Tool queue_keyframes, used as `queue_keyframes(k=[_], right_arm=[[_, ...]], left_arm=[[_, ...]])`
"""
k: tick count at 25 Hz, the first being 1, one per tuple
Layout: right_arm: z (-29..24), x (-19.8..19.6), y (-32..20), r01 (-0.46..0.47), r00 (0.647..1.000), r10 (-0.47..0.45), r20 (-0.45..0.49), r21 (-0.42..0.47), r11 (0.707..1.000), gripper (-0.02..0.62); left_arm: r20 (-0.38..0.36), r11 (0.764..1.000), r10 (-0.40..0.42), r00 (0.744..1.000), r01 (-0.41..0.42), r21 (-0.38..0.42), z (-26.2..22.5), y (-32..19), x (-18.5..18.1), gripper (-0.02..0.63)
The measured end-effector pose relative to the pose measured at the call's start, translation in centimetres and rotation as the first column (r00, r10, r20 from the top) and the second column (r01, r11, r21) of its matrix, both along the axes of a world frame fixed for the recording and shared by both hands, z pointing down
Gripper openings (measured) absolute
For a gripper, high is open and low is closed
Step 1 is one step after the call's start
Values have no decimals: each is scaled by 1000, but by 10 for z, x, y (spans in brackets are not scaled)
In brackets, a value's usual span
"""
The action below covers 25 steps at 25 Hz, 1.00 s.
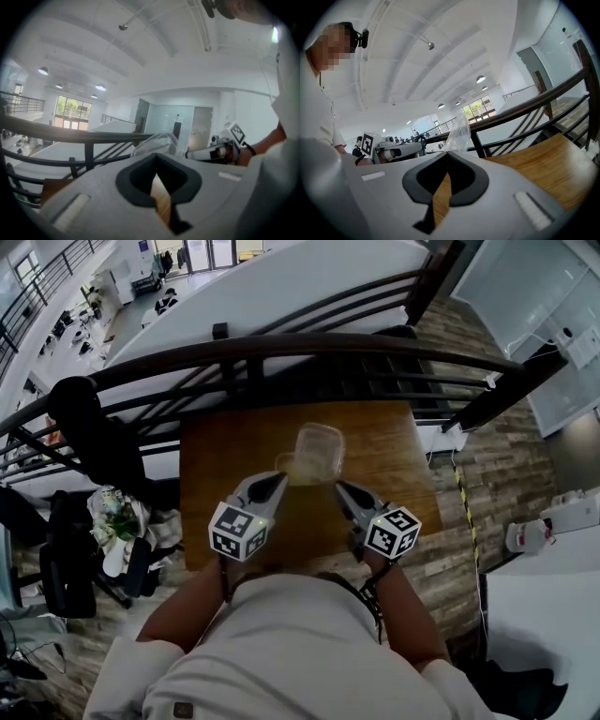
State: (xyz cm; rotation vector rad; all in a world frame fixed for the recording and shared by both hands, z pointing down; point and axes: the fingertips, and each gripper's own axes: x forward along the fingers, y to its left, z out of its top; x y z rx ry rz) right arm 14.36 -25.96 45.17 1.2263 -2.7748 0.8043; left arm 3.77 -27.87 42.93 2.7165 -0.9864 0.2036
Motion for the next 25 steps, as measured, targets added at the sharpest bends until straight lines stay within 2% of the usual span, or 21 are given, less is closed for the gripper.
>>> queue_keyframes(k=[7, 12, 17, 25], right_arm=[[8, 41, 33, 66, 997, -66, -32, 9, 998, 6], [15, 55, 93, 160, 984, -158, -82, 27, 987, 6], [17, 79, 146, 218, 973, -215, -82, 32, 975, 6], [19, 93, 199, 263, 963, -261, -70, 30, 964, 6]], left_arm=[[17, 998, -62, 998, 62, -13, 12, 36, 36, 3], [24, 992, -120, 993, 121, -40, 29, 93, 61, 3], [33, 987, -154, 988, 155, -38, 33, 150, 87, 3], [37, 978, -205, 978, 206, -39, 32, 207, 96, 3]])
